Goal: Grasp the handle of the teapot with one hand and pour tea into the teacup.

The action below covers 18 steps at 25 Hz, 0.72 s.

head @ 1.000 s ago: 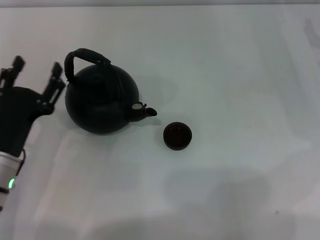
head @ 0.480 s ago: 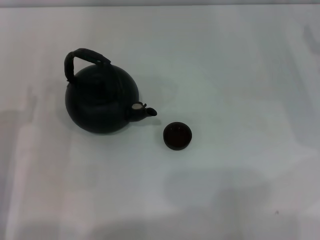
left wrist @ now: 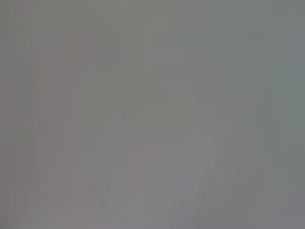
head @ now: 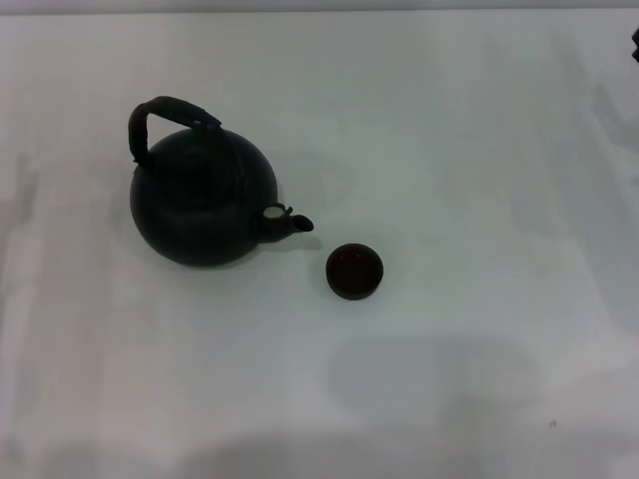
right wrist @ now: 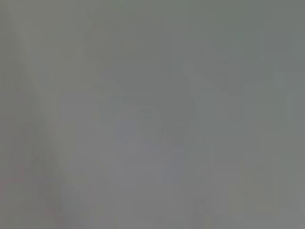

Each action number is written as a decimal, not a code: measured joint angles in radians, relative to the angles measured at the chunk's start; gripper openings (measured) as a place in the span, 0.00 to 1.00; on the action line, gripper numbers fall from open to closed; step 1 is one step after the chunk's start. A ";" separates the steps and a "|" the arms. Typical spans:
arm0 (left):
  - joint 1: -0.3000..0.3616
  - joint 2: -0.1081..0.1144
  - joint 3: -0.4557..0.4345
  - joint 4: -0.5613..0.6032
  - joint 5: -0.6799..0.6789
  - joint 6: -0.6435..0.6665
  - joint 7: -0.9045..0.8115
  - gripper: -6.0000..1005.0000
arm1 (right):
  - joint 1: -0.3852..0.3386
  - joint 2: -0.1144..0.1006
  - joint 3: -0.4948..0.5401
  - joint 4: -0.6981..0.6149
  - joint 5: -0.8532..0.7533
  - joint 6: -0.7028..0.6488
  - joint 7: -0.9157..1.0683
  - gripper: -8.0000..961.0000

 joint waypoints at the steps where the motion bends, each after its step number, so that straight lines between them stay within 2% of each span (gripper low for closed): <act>1: -0.009 0.001 0.000 -0.009 0.000 -0.015 -0.014 0.80 | -0.006 0.000 0.002 0.008 0.002 0.015 0.000 0.87; 7: -0.049 0.001 0.000 -0.026 -0.016 -0.090 -0.044 0.80 | -0.027 0.000 0.003 0.039 0.002 0.046 0.007 0.87; 18: -0.070 0.000 0.000 -0.022 -0.018 -0.096 -0.044 0.80 | -0.029 0.000 -0.005 0.074 -0.001 0.051 0.008 0.87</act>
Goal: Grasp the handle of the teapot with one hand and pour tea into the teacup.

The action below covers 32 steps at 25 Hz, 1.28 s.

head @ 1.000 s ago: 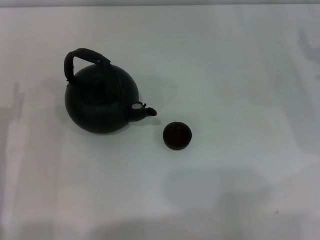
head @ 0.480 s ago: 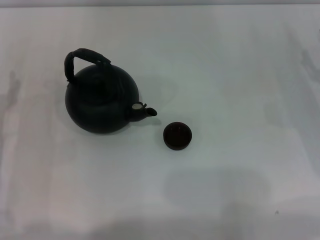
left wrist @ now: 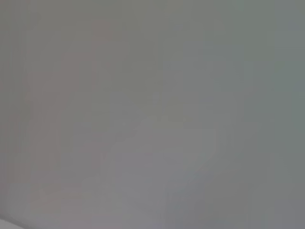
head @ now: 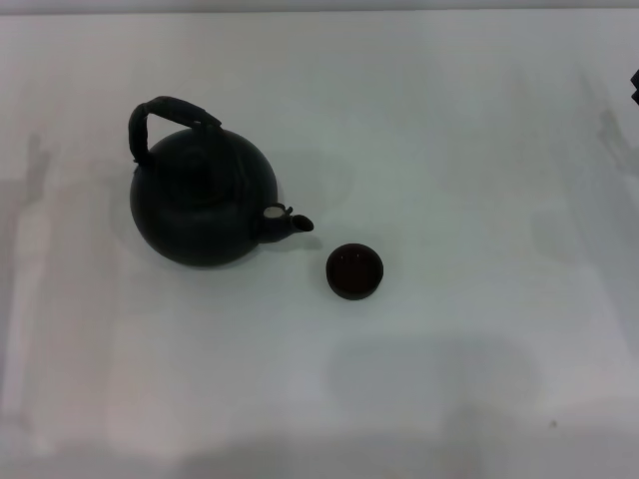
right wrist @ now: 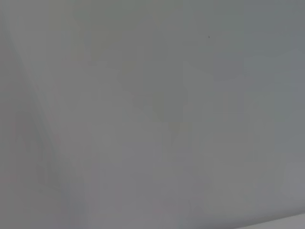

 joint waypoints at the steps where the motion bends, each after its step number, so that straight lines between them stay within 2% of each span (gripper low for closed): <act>1: 0.000 0.000 0.000 0.000 0.000 0.000 0.000 0.80 | 0.000 0.000 0.000 0.001 0.000 0.000 -0.001 0.87; 14: -0.009 -0.001 -0.010 0.003 -0.001 -0.002 0.000 0.80 | 0.011 -0.001 0.007 -0.009 0.002 -0.009 -0.006 0.87; 32: -0.074 -0.005 -0.011 0.002 0.001 -0.017 0.010 0.80 | 0.022 -0.005 0.010 -0.051 0.008 -0.070 -0.008 0.87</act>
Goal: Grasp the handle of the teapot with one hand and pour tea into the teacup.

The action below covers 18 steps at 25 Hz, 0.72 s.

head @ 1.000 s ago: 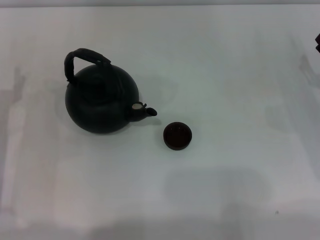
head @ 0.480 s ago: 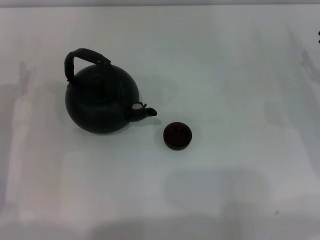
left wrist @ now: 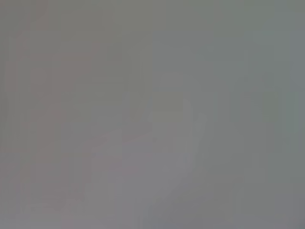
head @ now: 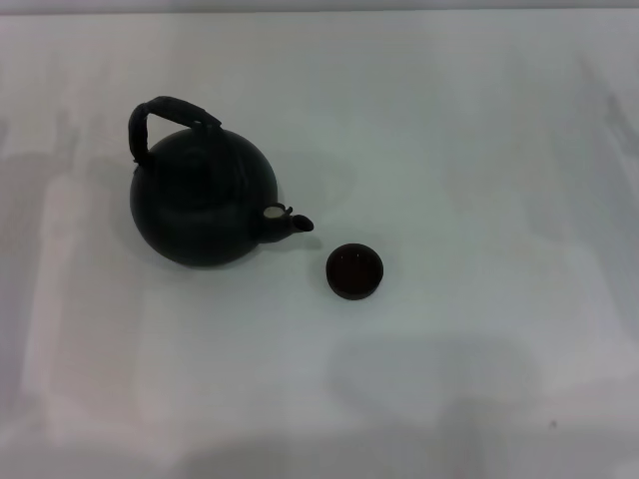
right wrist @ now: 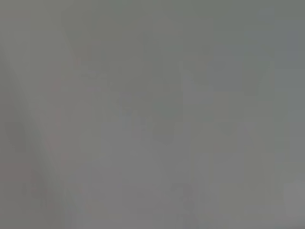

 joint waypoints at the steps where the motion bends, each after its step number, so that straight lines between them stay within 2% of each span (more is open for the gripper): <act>1: -0.004 0.001 0.001 -0.002 0.002 0.001 0.006 0.80 | 0.003 0.000 0.000 -0.001 0.000 0.000 0.000 0.87; 9: -0.037 0.003 0.000 -0.007 0.001 0.033 0.107 0.80 | 0.022 -0.001 0.000 -0.044 0.000 -0.036 0.003 0.87; 18: -0.069 0.006 0.000 -0.011 -0.002 0.079 0.105 0.81 | 0.041 0.000 0.035 -0.056 0.001 -0.050 0.000 0.87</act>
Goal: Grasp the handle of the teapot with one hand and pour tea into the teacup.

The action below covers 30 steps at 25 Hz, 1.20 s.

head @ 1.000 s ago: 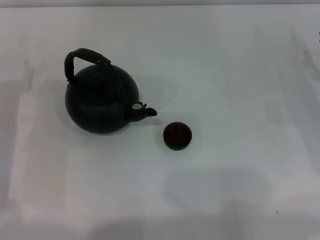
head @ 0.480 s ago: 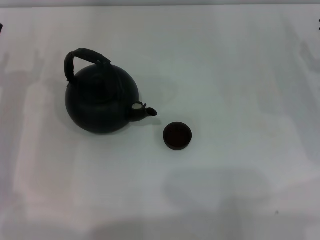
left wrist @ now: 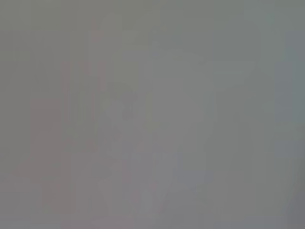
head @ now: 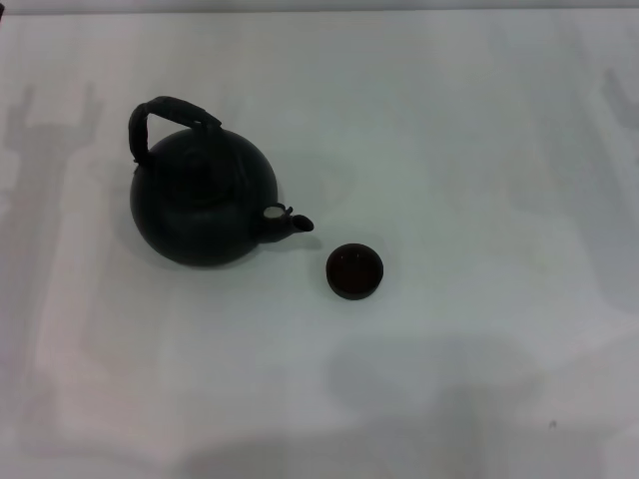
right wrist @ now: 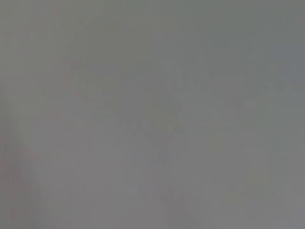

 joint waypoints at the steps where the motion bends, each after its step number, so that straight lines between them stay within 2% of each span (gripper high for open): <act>1: -0.002 0.000 -0.001 -0.003 0.000 0.002 0.000 0.81 | 0.001 0.000 0.007 0.000 0.000 -0.001 0.000 0.87; 30: -0.014 0.000 -0.051 -0.024 -0.025 -0.038 -0.002 0.80 | 0.040 0.003 0.011 -0.002 -0.003 -0.023 0.000 0.87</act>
